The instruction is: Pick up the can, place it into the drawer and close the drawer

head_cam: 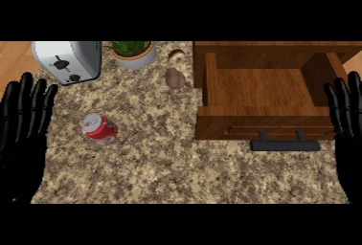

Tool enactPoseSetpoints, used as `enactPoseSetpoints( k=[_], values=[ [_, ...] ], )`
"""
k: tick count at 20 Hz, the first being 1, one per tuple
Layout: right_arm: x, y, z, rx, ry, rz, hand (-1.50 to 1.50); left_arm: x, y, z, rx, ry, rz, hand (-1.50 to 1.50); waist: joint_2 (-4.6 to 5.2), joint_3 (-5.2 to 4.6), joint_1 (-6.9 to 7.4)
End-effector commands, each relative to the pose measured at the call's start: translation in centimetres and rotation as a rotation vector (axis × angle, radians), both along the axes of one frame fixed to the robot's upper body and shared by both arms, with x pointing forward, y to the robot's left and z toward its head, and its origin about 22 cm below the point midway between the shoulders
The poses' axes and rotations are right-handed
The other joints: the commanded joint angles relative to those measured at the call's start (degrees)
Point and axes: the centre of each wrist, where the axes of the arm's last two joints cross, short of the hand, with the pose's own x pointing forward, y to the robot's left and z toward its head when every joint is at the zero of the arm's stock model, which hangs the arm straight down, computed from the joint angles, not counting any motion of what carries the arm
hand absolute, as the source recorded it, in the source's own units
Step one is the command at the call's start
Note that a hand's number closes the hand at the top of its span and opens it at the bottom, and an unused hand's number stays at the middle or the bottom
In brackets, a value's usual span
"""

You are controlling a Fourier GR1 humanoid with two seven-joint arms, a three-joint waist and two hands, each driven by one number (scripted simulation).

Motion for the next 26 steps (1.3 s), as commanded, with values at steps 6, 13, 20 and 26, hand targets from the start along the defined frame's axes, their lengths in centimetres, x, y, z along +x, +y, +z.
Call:
enactPoseSetpoints(
  k=[6, 13, 20, 26],
  values=[
    [-1.0, 1.4, 0.2, 0.049, 0.071, 0.076, -1.50, 3.2, 6.3, 2.4, -0.027, 0.031, -0.109, -1.50, -2.04, -0.05, -0.26],
    [-3.5, -3.1, -1.9, 0.109, 0.356, -0.213, -1.50, 0.5, 7.7, -0.6, 0.040, 0.424, 0.054, -1.50, -2.16, -0.01, -0.23],
    [-3.4, -6.8, -3.7, 0.120, 0.341, -0.222, -1.50, -1.4, 8.7, 1.6, 0.029, 0.430, 0.048, -1.50, -2.10, 0.01, 0.05],
    [-7.4, -7.6, -3.7, 0.134, 0.335, -0.194, -1.50, -3.4, 9.3, 2.3, 0.001, 0.450, 0.056, -1.50, -2.14, 0.00, -0.20]
  ],
)
